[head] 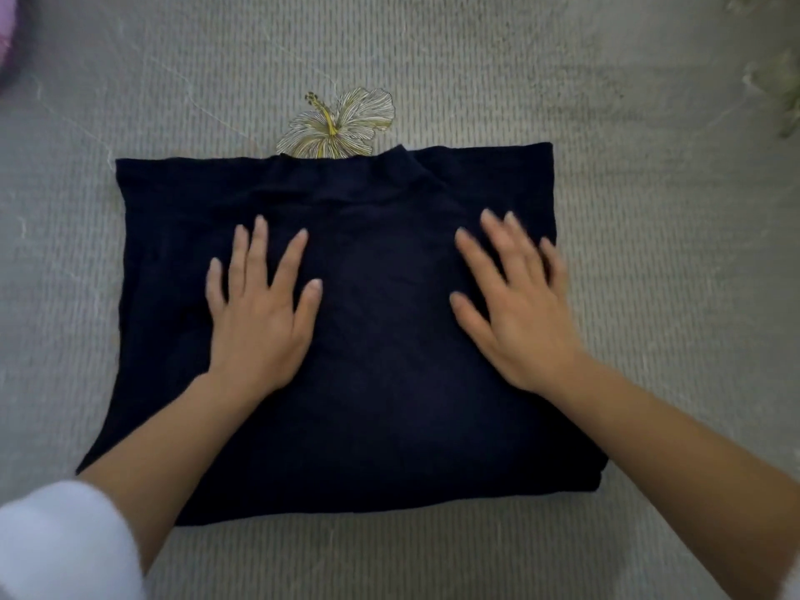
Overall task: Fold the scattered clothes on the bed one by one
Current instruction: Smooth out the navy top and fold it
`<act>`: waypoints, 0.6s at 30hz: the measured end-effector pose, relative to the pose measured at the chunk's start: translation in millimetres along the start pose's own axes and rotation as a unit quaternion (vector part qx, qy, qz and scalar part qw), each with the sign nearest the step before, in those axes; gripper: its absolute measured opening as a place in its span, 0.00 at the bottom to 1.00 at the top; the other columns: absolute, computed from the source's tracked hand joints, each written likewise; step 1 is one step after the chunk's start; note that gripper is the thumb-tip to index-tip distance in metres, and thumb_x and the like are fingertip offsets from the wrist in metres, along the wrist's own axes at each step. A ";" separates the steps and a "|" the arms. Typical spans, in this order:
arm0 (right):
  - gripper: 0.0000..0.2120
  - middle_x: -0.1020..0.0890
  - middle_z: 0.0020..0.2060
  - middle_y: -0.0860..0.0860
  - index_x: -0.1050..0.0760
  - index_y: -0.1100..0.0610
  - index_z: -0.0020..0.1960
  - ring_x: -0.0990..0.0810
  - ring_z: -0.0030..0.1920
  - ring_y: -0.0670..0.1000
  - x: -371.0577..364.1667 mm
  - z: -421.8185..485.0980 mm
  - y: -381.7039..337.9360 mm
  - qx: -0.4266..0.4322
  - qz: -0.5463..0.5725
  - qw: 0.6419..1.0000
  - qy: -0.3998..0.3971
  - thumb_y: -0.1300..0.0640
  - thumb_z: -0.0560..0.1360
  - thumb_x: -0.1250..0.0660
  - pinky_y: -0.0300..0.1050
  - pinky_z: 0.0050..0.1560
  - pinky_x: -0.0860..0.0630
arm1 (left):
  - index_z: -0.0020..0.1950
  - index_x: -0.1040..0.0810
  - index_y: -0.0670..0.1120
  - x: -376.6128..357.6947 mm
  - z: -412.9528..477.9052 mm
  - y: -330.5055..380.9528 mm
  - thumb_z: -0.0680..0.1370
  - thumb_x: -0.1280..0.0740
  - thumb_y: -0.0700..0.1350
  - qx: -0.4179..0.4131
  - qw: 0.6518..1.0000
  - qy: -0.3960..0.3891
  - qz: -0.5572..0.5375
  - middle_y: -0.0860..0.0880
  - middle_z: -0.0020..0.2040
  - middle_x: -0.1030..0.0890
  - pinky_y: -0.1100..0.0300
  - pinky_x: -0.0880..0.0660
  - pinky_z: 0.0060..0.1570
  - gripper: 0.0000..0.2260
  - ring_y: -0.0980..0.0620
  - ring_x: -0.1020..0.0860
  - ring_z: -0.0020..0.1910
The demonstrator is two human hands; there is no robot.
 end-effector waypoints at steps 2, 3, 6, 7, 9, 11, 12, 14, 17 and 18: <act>0.30 0.54 0.78 0.49 0.55 0.45 0.78 0.61 0.77 0.48 -21.8 -8.4 7.0 0.005 -0.026 0.996 -0.086 0.38 0.79 0.57 0.54 0.73 0.64 | 0.78 0.48 0.56 -3.2 -1.7 -12.4 0.81 0.53 0.59 0.040 0.999 -0.011 -0.001 0.46 0.79 0.52 0.44 0.58 0.73 0.25 0.47 0.56 0.78; 0.30 0.57 0.78 0.47 0.59 0.43 0.78 0.64 0.76 0.47 -26.9 -7.9 10.8 -0.001 -0.027 0.994 -0.103 0.37 0.78 0.59 0.53 0.73 0.67 | 0.78 0.49 0.56 -3.3 0.4 -15.3 0.81 0.53 0.58 0.054 0.998 -0.017 -0.001 0.46 0.79 0.54 0.44 0.58 0.74 0.25 0.47 0.57 0.78; 0.29 0.61 0.77 0.46 0.62 0.42 0.77 0.67 0.75 0.46 -26.8 -4.4 11.8 -0.002 -0.018 0.995 -0.097 0.38 0.78 0.61 0.52 0.74 0.68 | 0.79 0.51 0.52 -2.4 1.5 -10.6 0.82 0.52 0.56 0.080 0.996 -0.026 0.013 0.43 0.79 0.56 0.44 0.57 0.75 0.26 0.45 0.58 0.78; 0.29 0.60 0.77 0.45 0.61 0.42 0.77 0.67 0.75 0.45 -25.9 -4.5 11.0 0.002 -0.005 0.996 -0.093 0.38 0.78 0.62 0.52 0.74 0.68 | 0.79 0.50 0.50 -1.5 -2.6 -3.7 0.82 0.53 0.56 0.081 0.996 -0.021 0.016 0.41 0.79 0.55 0.43 0.56 0.75 0.26 0.43 0.57 0.77; 0.28 0.55 0.78 0.45 0.55 0.44 0.78 0.63 0.76 0.45 -21.9 -5.0 10.4 0.007 0.039 0.997 -0.071 0.41 0.79 0.60 0.50 0.74 0.65 | 0.78 0.47 0.45 -1.5 -21.4 24.7 0.82 0.52 0.56 0.051 0.999 -0.001 0.015 0.37 0.78 0.51 0.42 0.52 0.73 0.27 0.40 0.53 0.77; 0.26 0.45 0.77 0.47 0.44 0.49 0.77 0.52 0.77 0.46 -8.6 -6.7 17.6 -0.015 0.105 0.994 -0.006 0.45 0.79 0.52 0.48 0.73 0.55 | 0.78 0.46 0.44 -10.3 -53.6 69.9 0.81 0.51 0.57 -0.011 1.000 -0.005 -0.009 0.38 0.78 0.50 0.45 0.51 0.73 0.29 0.40 0.52 0.77; 0.26 0.40 0.76 0.49 0.39 0.52 0.75 0.45 0.75 0.48 0.9 -8.5 26.2 -0.044 0.139 0.989 0.035 0.48 0.78 0.46 0.47 0.71 0.50 | 0.78 0.46 0.44 -17.1 -71.1 95.1 0.80 0.50 0.57 -0.045 0.999 -0.014 -0.028 0.39 0.78 0.50 0.47 0.52 0.73 0.29 0.42 0.53 0.77; 0.24 0.33 0.68 0.52 0.35 0.55 0.71 0.35 0.67 0.50 12.6 -15.0 52.9 -0.131 0.232 0.960 0.087 0.51 0.76 0.39 0.49 0.70 0.40 | 0.78 0.45 0.45 -30.2 -101.5 141.0 0.80 0.48 0.57 -0.103 0.993 -0.033 -0.054 0.41 0.78 0.49 0.49 0.53 0.73 0.29 0.44 0.52 0.77; 0.19 0.29 0.56 0.50 0.31 0.56 0.65 0.27 0.52 0.46 16.8 -22.2 91.5 -0.242 0.349 0.902 0.082 0.53 0.76 0.34 0.46 0.60 0.27 | 0.78 0.44 0.45 -48.6 -127.8 189.2 0.79 0.47 0.59 -0.167 0.984 -0.058 -0.032 0.42 0.78 0.47 0.49 0.51 0.73 0.30 0.45 0.50 0.77; 0.18 0.27 0.55 0.50 0.30 0.55 0.63 0.26 0.49 0.44 18.0 -22.2 99.9 -0.265 0.352 0.895 0.066 0.52 0.75 0.33 0.44 0.56 0.25 | 0.77 0.44 0.44 -53.9 -131.7 199.4 0.79 0.47 0.60 -0.177 0.981 -0.068 -0.025 0.42 0.78 0.47 0.49 0.50 0.72 0.31 0.45 0.49 0.77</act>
Point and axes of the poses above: each hand's wrist, its own z-axis towards the middle knuckle, its own x-axis out of the back of the hand, y = z × x, the point moved 8 cm from there along z, towards the middle knuckle
